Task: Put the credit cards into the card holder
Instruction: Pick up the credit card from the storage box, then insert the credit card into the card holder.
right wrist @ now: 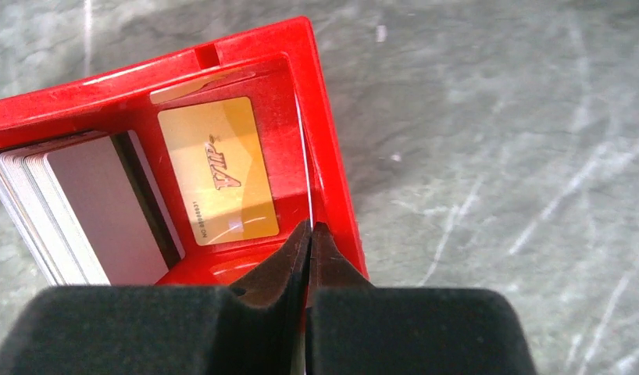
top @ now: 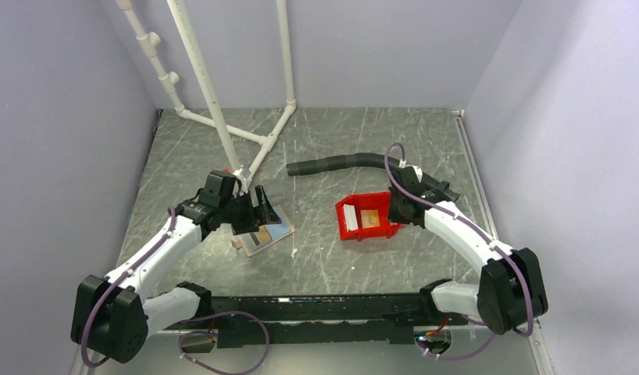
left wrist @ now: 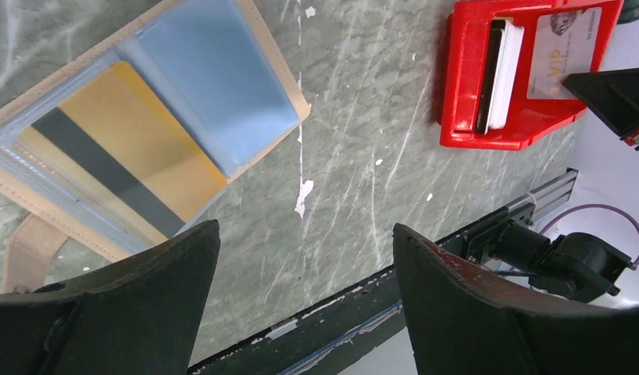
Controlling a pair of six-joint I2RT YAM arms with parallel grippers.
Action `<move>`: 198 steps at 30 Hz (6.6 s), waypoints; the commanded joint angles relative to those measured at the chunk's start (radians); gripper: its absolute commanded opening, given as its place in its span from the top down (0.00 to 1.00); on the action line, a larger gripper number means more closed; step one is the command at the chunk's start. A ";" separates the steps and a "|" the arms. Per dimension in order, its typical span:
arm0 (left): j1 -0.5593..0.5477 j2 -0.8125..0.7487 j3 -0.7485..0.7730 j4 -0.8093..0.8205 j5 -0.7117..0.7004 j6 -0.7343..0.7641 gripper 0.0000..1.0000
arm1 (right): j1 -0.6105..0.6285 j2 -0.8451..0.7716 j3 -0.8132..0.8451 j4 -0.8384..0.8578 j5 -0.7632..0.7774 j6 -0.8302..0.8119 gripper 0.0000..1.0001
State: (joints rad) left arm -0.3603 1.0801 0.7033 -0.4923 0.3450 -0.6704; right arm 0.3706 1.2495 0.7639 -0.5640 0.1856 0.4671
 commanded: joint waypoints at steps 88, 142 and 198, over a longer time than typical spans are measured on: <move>0.352 0.364 -0.057 0.079 0.391 0.052 1.00 | 0.392 0.855 0.602 0.486 -0.683 -0.070 1.00; 0.350 0.422 -0.109 0.257 0.332 -0.170 1.00 | 0.392 0.884 0.590 0.523 -0.713 -0.051 1.00; 0.135 0.339 0.012 0.103 0.090 -0.141 0.57 | 0.367 0.785 0.598 0.353 -0.691 -0.128 0.83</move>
State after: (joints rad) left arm -0.2237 1.4960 0.6464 -0.2138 0.4984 -0.9142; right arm 0.7368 2.1113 1.3762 -0.1715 -0.5541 0.3801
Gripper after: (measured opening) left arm 0.386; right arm 0.147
